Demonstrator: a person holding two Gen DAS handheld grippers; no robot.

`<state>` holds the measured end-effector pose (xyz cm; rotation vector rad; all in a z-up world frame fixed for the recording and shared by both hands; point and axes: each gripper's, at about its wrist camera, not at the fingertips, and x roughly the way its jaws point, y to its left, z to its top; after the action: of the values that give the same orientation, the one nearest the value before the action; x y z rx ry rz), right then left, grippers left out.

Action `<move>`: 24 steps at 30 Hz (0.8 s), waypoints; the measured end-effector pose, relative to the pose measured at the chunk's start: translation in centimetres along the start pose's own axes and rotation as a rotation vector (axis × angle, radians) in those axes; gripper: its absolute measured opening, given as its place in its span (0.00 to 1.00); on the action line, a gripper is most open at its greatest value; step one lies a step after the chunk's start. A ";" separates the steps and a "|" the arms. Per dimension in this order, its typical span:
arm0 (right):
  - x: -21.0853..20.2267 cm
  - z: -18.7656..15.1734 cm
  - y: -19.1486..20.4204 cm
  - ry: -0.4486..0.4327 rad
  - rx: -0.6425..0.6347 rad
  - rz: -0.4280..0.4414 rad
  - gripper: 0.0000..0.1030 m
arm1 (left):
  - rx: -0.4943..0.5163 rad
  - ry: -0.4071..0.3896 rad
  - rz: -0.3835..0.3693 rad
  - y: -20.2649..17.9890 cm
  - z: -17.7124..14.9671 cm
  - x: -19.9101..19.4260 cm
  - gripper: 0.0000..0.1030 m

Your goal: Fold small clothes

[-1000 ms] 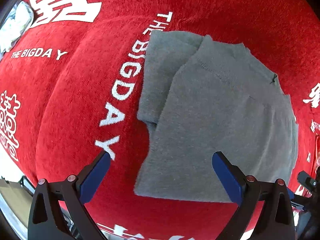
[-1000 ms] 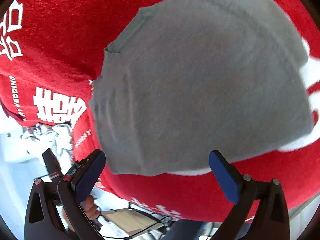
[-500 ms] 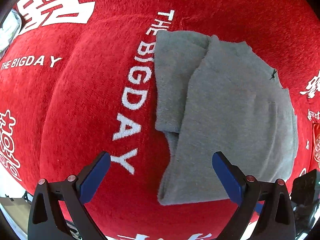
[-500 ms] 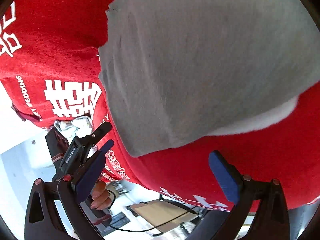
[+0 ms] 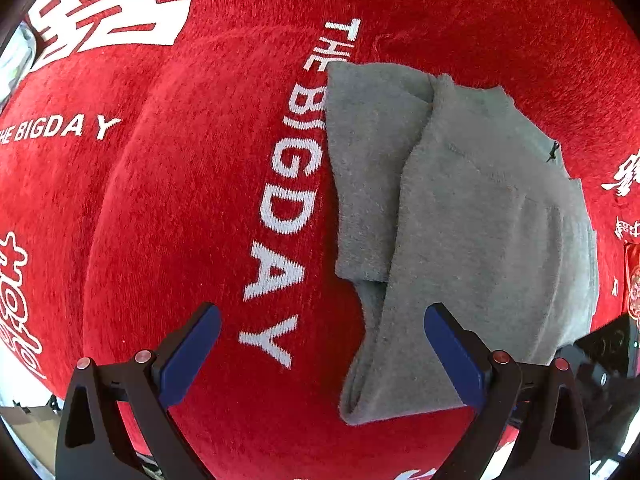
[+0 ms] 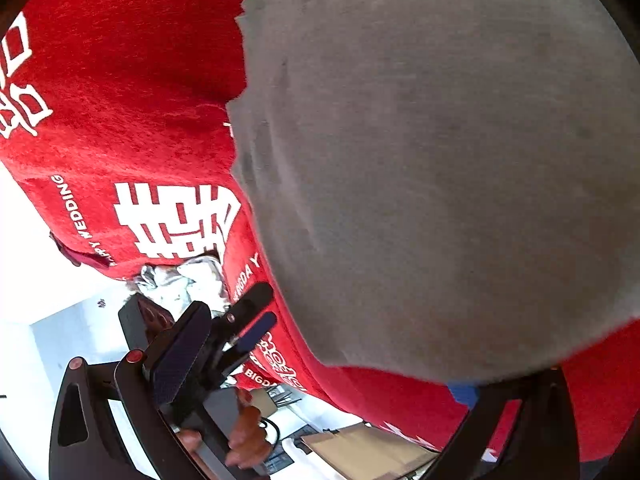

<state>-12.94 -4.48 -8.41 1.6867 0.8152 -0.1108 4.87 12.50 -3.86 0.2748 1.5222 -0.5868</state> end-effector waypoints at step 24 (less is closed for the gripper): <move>-2.4 0.6 6.9 0.078 -0.188 0.238 0.13 | -0.186 0.106 -0.551 1.3 5.0 2.9 0.99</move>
<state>-10.65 -6.46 -1.75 1.6040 0.6549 0.1915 9.60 10.43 -6.69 -0.2723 1.7508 -0.8627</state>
